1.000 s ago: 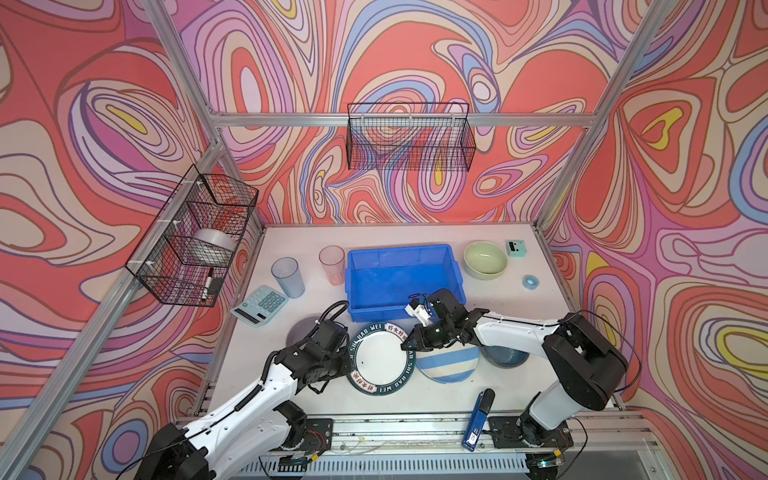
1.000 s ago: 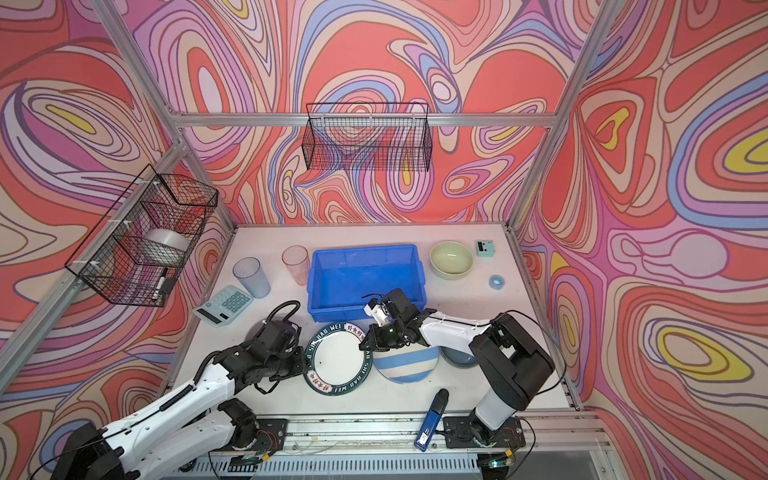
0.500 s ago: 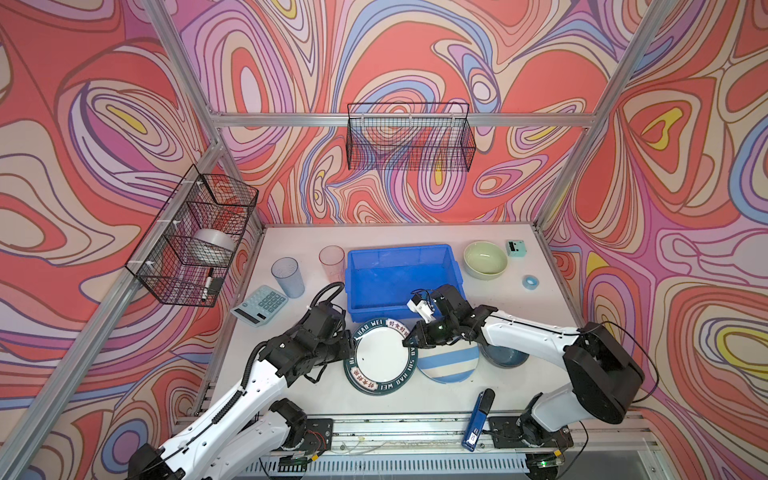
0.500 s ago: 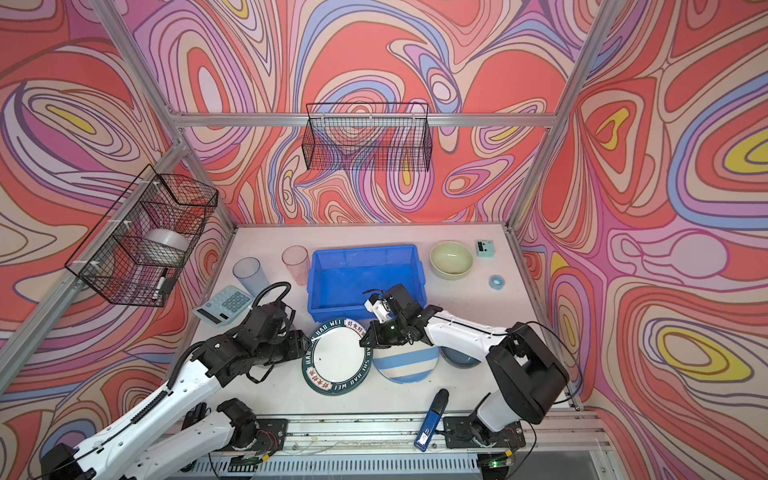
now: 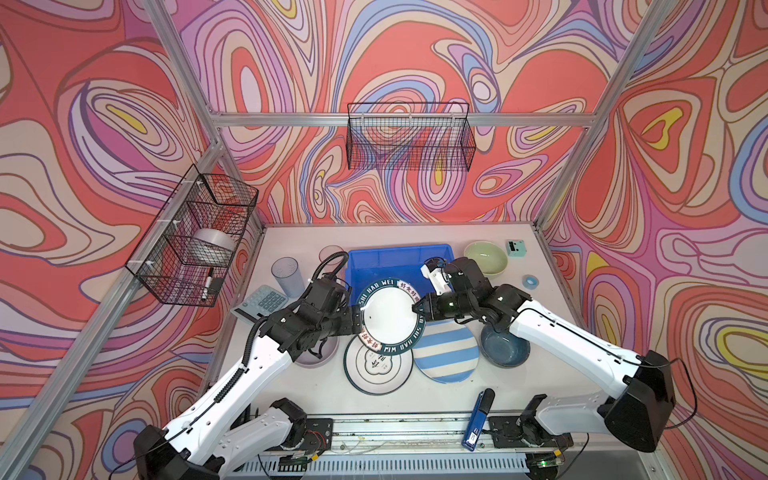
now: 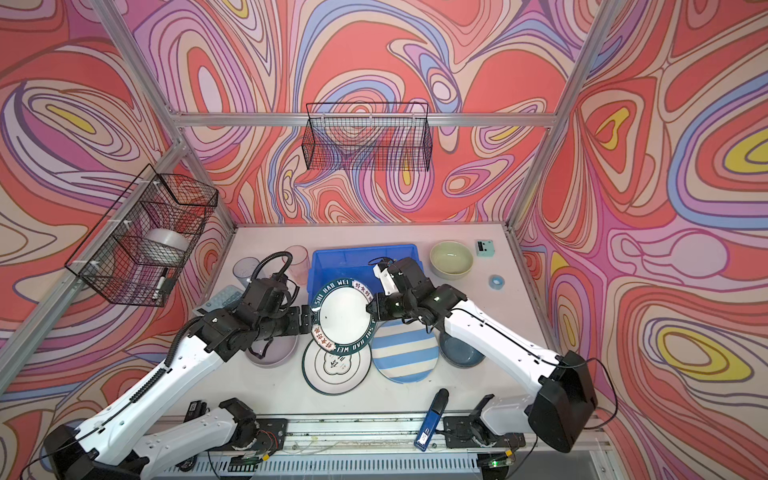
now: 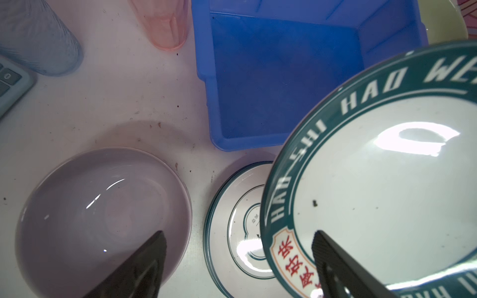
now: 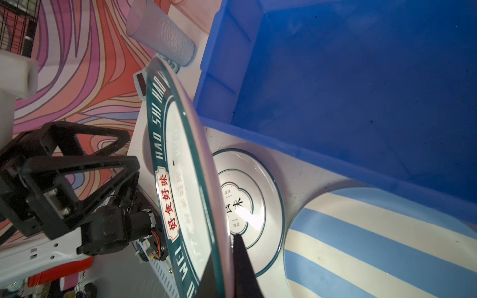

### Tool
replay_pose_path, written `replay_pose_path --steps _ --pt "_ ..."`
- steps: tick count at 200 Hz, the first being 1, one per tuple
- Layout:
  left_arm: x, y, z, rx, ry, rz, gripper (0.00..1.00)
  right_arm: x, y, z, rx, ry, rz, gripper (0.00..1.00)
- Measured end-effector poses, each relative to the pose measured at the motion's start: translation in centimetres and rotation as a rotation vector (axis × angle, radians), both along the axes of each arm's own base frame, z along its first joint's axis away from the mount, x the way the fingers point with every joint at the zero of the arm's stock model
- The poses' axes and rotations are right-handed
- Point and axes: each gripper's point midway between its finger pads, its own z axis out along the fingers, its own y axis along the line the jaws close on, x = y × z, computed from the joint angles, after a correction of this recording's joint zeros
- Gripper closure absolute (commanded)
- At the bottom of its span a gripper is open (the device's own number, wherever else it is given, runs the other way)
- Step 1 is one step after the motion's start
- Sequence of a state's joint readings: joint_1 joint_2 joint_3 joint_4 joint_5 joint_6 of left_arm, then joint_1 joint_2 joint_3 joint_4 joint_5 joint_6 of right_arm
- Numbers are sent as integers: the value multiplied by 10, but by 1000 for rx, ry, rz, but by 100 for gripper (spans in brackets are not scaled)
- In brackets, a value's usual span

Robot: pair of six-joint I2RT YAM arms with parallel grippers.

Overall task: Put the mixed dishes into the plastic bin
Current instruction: 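Lift the green-rimmed plate with both grippers and carry it over the bin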

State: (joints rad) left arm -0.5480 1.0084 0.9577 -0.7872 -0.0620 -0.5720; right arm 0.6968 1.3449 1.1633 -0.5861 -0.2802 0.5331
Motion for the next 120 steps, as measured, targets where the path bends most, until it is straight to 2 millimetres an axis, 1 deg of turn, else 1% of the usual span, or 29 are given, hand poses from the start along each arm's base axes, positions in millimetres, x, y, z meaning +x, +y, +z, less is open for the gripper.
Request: replay_pose_path --steps 22,40,56,68,84,106,120 --pt "5 9 -1 15 -4 14 0 18 -12 12 -46 -36 -70 100" --pt "12 18 -3 20 4 32 0 37 -22 13 -63 -53 -132 100" --pt "19 23 -8 21 18 41 2 55 -35 6 -72 -39 -191 100" --pt "24 25 -12 20 26 43 4 71 -44 -4 -85 -17 -235 100" --pt "32 25 -17 24 37 44 6 93 -51 -15 -104 8 -275 100" --pt "43 23 -24 31 57 38 11 118 -51 -21 -111 20 -301 100" --pt "50 20 -30 34 69 31 15 130 -48 -24 -109 23 -305 100"
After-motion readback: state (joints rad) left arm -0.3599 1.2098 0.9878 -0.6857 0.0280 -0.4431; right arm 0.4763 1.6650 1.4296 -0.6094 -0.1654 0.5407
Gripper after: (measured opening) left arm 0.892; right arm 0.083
